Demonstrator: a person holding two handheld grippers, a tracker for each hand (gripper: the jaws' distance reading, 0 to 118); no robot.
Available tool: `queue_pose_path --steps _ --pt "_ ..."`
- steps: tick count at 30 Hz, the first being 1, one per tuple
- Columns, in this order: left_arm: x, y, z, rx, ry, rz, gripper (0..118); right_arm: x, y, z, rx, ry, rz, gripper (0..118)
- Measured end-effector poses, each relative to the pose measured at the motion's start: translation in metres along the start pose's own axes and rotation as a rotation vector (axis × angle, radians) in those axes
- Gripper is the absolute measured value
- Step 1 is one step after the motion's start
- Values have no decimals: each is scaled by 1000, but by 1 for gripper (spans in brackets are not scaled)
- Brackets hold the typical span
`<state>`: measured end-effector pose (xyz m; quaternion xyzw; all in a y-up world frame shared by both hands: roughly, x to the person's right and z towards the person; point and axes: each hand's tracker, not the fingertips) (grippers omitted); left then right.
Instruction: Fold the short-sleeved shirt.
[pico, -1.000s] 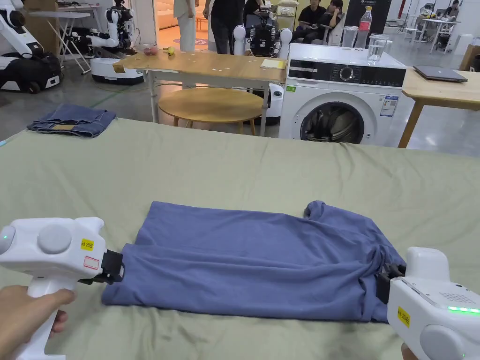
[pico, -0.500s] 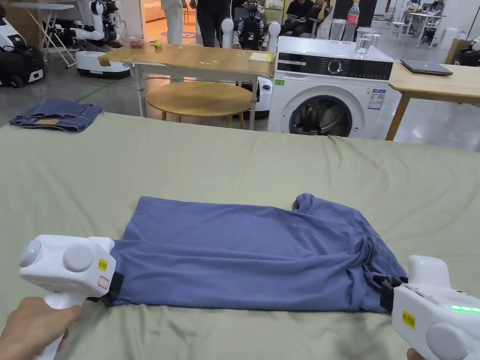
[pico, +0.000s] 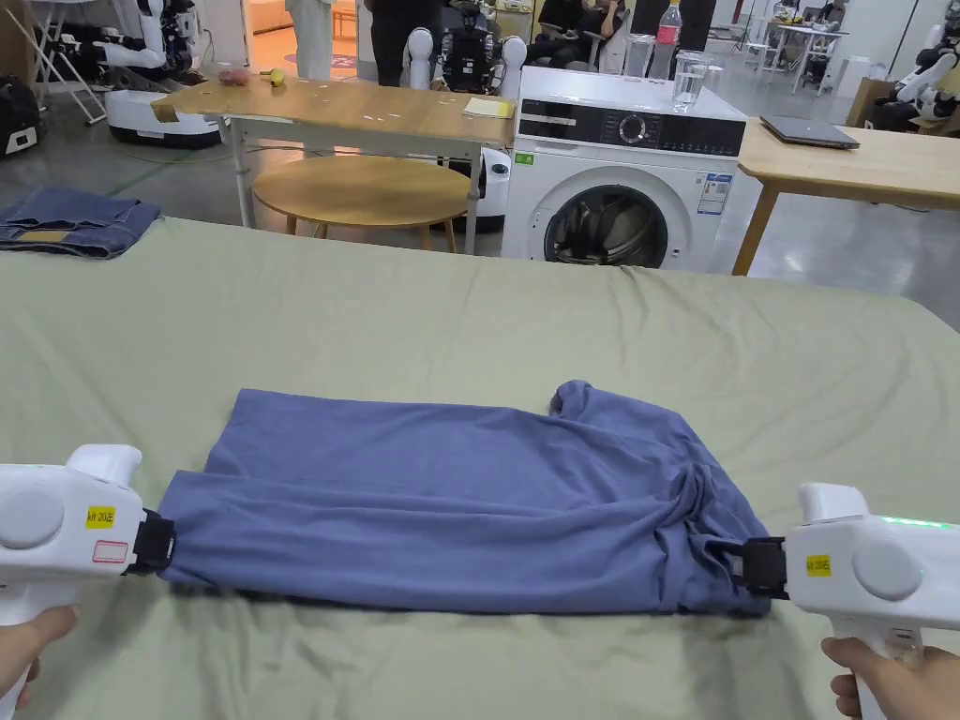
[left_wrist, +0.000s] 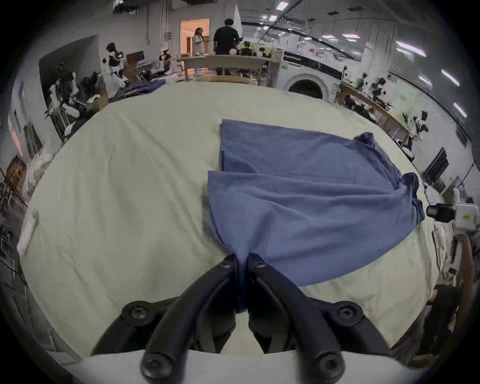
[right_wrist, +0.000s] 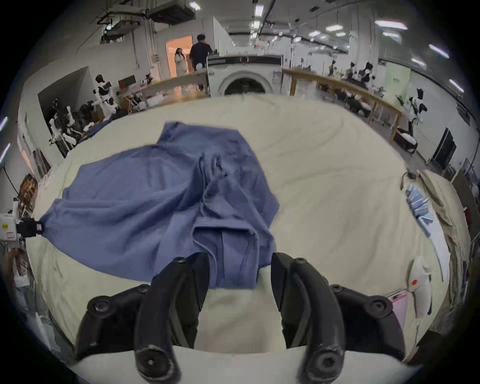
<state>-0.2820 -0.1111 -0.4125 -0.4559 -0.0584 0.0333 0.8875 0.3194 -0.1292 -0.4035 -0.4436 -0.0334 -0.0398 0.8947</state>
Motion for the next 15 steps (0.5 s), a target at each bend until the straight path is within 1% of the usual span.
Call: queue_pose_path --steps 3,4,5,6,7,8,9,10,11,13,15 --pt "1 1 0 -1 2 -5 1 -1 -4 -28 -109 47 -13 51" --pt "0 1 -3 -2 3 -7 1 -2 -7 -36 -136 60 -19 49" --pt "0 1 -6 -4 6 -7 1 -4 -9 -43 -151 63 -30 43" --pt "0 0 -7 -9 6 -6 1 -6 -11 -45 -129 50 -23 40" --pt "0 -2 -9 -13 7 -7 1 -8 -14 -44 -108 34 -13 34" --pt "0 -3 -11 -17 10 -7 1 -10 -13 -42 -90 36 -6 17" --pt "0 -4 -13 -22 10 -6 1 -11 -12 -42 -89 51 -10 5" --pt "0 -5 -15 -26 10 -3 0 -12 -12 -43 -93 81 -12 5" --pt "0 -6 -16 -26 12 -2 1 -16 -13 -40 -90 39 3 4" --pt "0 -7 -14 -26 11 4 1 -18 -13 -34 -75 30 41 4" --pt "-2 -7 -10 -16 4 13 0 -19 -14 -23 -57 21 38 3"
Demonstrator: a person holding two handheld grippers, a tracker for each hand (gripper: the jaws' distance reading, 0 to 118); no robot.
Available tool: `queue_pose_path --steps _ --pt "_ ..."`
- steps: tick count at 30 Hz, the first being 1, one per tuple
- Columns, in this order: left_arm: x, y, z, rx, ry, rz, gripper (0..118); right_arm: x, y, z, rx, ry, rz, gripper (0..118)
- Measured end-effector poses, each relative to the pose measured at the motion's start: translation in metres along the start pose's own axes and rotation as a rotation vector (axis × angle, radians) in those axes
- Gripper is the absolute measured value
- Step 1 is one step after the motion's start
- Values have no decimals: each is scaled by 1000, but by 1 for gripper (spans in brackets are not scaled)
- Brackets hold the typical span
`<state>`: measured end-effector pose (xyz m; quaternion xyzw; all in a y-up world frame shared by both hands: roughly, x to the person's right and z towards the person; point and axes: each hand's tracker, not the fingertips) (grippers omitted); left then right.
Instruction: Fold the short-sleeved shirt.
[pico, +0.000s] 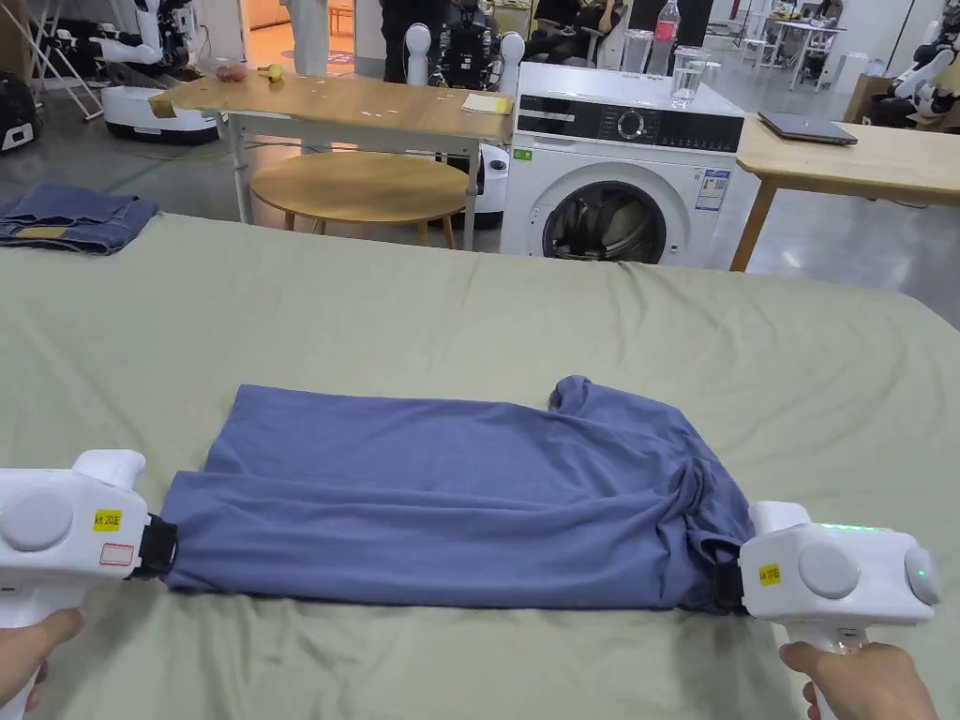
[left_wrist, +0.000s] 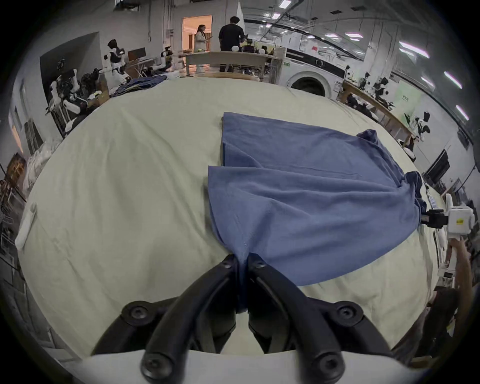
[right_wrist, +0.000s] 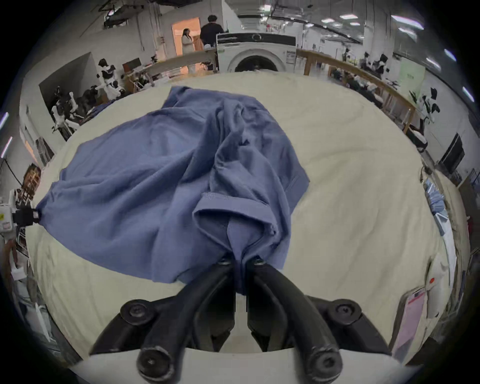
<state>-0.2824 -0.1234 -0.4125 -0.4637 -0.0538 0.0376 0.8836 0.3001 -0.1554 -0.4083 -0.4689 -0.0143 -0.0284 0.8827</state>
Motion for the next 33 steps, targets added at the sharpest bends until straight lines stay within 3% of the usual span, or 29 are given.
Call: queue_pose_path --steps 9,12,16,23,26,30,33 --pt "-4 8 35 65 -20 -18 1 3 -3 74 89 -28 25 3" --pt "-8 2 49 78 -20 -20 0 -3 -18 96 83 -55 67 3" --pt "-17 -20 64 77 -38 -6 1 -3 -49 116 59 -53 58 3" --pt "-24 -75 65 7 -48 2 0 -4 -111 101 -59 -99 72 3" --pt "-24 -93 50 -37 -39 9 1 -1 -123 81 -84 -94 35 3" --pt "-24 -101 31 -64 -24 12 1 -8 -122 73 -84 -125 54 4" --pt "-21 -97 33 -61 -17 18 1 -11 -117 79 -81 -144 75 13"
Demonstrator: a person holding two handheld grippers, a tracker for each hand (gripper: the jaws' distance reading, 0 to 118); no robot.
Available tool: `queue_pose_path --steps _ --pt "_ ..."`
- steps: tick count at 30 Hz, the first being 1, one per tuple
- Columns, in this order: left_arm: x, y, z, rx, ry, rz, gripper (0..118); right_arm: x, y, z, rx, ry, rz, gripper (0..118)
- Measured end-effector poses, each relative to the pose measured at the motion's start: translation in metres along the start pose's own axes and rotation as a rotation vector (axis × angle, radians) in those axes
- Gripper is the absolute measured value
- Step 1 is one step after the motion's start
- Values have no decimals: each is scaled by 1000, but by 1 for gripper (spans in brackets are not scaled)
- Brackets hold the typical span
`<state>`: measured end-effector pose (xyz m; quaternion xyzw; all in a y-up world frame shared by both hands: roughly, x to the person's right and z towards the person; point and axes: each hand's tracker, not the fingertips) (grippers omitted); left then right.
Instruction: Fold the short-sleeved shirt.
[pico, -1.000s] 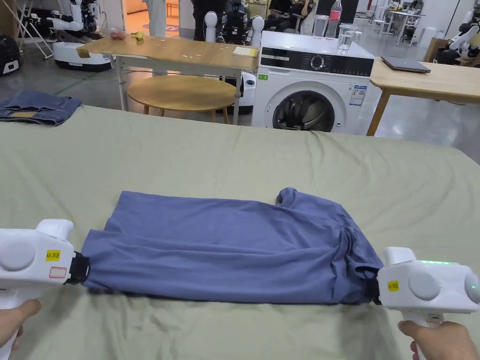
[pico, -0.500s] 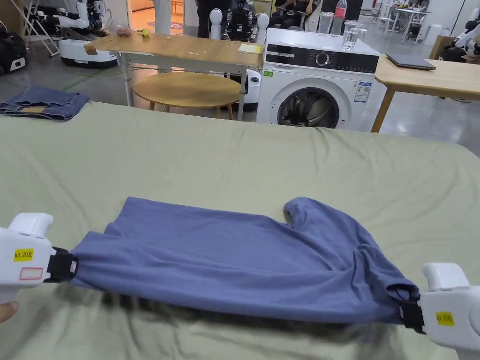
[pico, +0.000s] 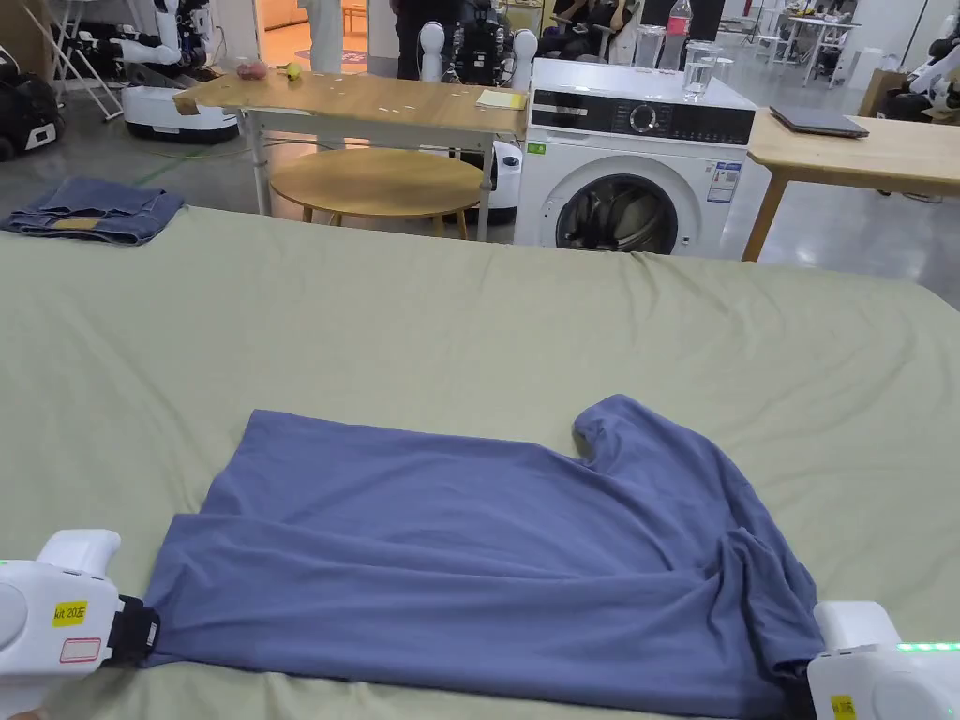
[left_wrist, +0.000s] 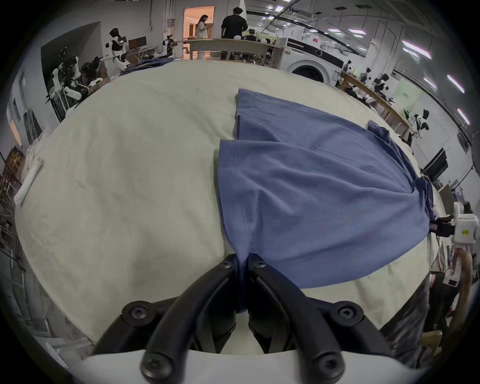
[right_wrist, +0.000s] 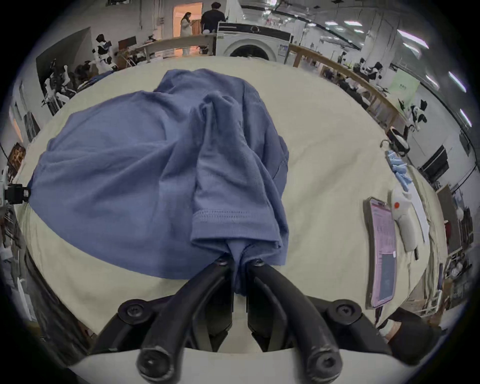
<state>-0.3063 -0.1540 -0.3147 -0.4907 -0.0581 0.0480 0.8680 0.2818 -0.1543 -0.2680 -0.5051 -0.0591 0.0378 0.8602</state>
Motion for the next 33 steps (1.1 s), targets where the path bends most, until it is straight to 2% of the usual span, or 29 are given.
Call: queue_pose_path --steps 2,3,5,6,11,13,14,16,17,19,20,23,27,33 --pt "6 5 6 3 18 -29 1 -4 5 11 11 -49 25 37" --pt "10 8 11 20 29 -50 9 -8 9 20 56 -113 28 48" --pt "20 14 22 64 37 -67 26 -15 16 38 152 -163 27 50" --pt "24 18 28 100 32 -72 32 -17 22 45 179 -148 19 50" --pt "50 36 54 284 24 -108 33 -37 47 68 352 -12 -36 50" --pt "61 39 62 376 30 -131 33 -50 53 72 428 9 -36 46" --pt "67 41 66 422 43 -131 33 -56 54 74 484 29 -41 40" --pt "76 40 72 510 43 -134 33 -68 58 74 559 62 -72 9" --pt "81 39 74 552 41 -128 31 -74 59 74 591 74 -87 0" --pt "91 39 78 609 49 -132 6 -84 60 75 649 84 -84 0" --pt "95 39 77 624 58 -141 0 -89 61 75 671 101 -76 0" --pt "103 42 76 651 87 -151 0 -102 63 73 723 101 -55 0" --pt "88 61 65 648 77 -107 0 -110 65 70 753 113 -85 0" --pt "50 132 21 414 4 -10 0 -111 79 54 702 124 -68 0"
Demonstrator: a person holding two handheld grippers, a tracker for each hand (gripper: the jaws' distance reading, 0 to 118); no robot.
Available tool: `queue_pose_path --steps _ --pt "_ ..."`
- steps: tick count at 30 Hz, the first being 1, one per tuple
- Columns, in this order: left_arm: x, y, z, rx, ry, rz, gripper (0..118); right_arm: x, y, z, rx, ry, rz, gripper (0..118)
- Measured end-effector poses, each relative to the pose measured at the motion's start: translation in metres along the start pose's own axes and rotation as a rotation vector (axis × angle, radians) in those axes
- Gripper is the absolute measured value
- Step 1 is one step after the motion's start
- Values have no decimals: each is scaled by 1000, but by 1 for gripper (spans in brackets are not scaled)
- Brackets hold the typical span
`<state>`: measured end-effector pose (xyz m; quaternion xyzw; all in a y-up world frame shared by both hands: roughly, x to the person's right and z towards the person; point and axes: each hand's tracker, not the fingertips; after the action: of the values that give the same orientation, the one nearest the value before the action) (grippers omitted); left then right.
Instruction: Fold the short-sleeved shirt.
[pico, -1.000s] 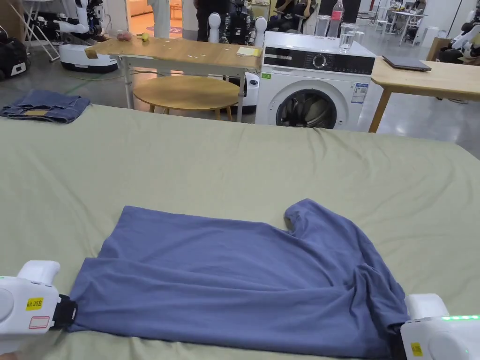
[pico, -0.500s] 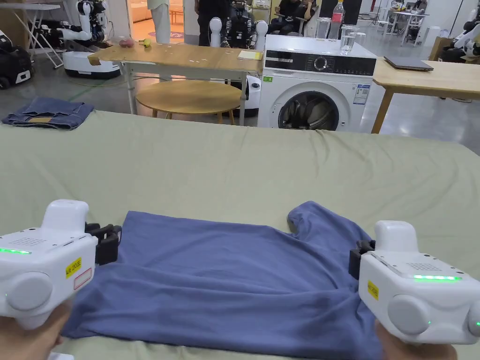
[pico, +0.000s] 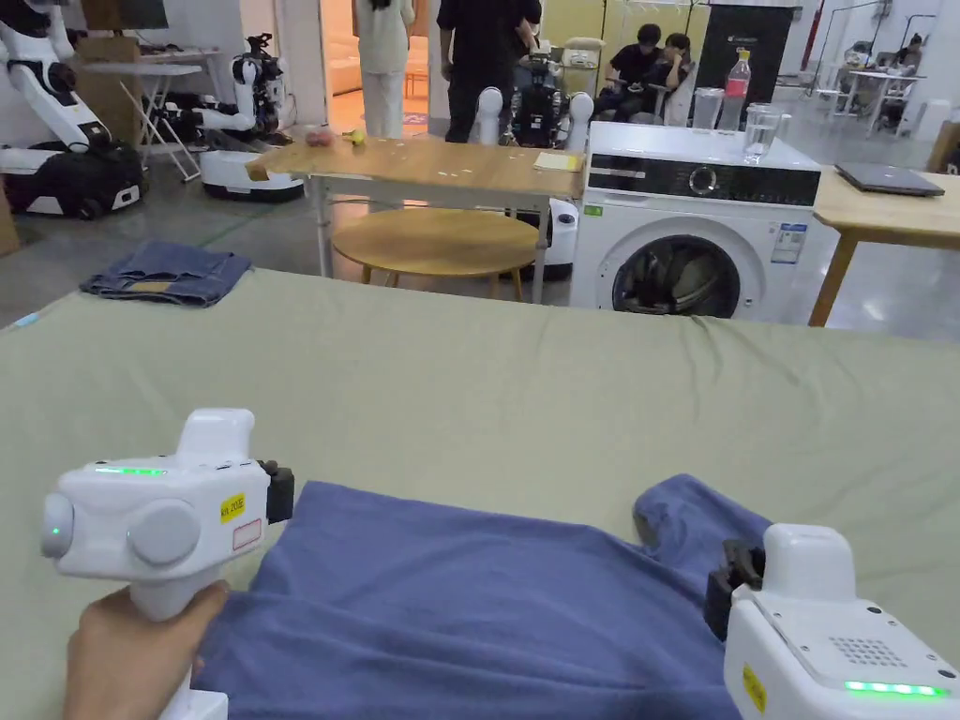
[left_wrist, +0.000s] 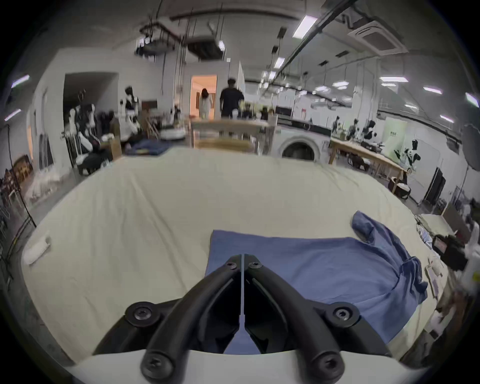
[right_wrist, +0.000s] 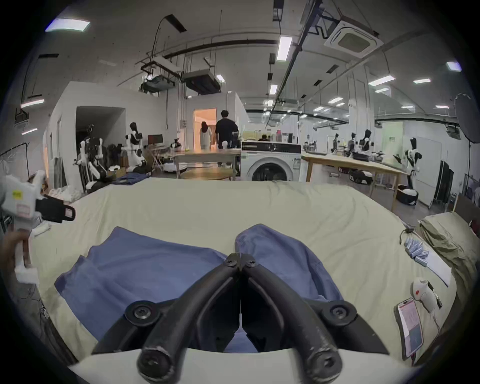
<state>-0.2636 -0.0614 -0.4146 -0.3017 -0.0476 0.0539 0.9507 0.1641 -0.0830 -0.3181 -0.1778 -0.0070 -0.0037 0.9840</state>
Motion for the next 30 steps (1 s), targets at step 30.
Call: queue_pose_path --steps 30 --pt "-20 44 -192 -427 0 -60 0 30 -11 -67 -229 -36 4 0"
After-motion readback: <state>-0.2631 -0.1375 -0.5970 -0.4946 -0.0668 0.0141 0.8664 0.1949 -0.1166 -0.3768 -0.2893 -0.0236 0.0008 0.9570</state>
